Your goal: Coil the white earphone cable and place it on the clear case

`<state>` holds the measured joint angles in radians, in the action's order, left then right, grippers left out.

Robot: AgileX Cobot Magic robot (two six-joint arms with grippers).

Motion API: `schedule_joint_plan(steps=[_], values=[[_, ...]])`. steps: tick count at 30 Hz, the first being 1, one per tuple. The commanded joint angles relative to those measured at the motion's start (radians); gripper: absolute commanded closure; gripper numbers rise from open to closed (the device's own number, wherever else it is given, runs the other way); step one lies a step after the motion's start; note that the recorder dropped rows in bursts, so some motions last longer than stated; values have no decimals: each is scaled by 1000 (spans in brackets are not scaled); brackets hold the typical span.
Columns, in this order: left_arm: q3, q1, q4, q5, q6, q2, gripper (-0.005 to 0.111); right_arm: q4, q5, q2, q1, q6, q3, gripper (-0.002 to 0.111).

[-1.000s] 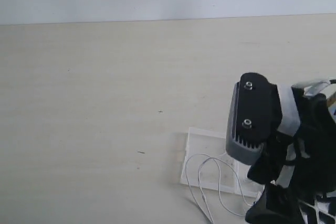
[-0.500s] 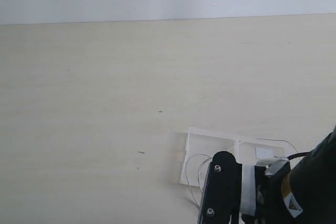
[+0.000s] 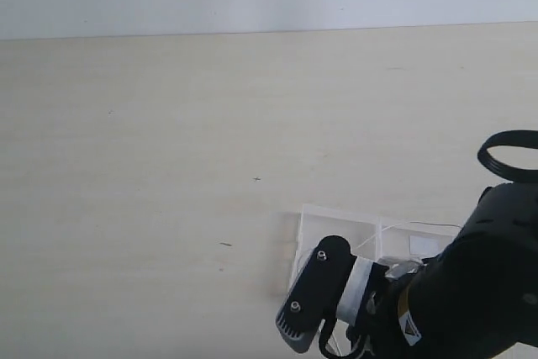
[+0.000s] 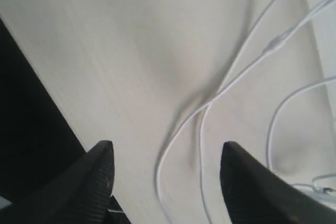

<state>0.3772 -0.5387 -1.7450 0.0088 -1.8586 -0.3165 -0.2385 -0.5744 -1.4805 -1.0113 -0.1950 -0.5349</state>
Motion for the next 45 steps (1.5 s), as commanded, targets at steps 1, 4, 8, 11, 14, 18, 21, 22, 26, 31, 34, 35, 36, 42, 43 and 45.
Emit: schedule_joint_plan(steps=[1,4,8,11,14,18,21,22,26,31,34,35,36,42,43,45], values=[[-1,1,1,12,-2,1,107,37,54,-47,-1,77,3,48],[-1,1,1,12,-2,1,107,91,54,-86,-1,149,3,48],[-1,1,1,12,-2,1,107,98,57,-135,-1,166,3,49],[-1,1,1,12,-2,1,107,98,58,-162,-1,172,1,51],[-1,1,1,12,-2,1,107,98,58,-183,-1,174,-10,60],[-1,1,1,12,-2,1,107,98,54,-196,-1,174,-22,76],[-1,1,1,12,-2,1,107,100,54,-196,-1,174,-22,91],[-1,1,1,12,-2,1,107,100,54,-196,-1,174,-22,95],[-1,1,1,12,-2,1,107,102,54,-196,-1,172,-22,108],[-1,1,1,12,-2,1,107,124,27,-196,-1,172,-22,108],[-1,1,1,12,-2,1,107,124,-7,-188,-1,172,-22,108],[-1,1,1,12,-2,1,107,133,-16,-181,-1,172,-22,108],[-1,1,1,12,-2,1,107,144,-23,-171,-1,175,-22,108],[-1,1,1,12,-2,1,107,295,-98,-93,-1,292,-24,108],[-1,1,1,12,-2,1,107,327,-124,-78,-1,316,-31,108],[-1,1,1,12,-2,1,107,369,-164,-48,-1,334,-48,108]])
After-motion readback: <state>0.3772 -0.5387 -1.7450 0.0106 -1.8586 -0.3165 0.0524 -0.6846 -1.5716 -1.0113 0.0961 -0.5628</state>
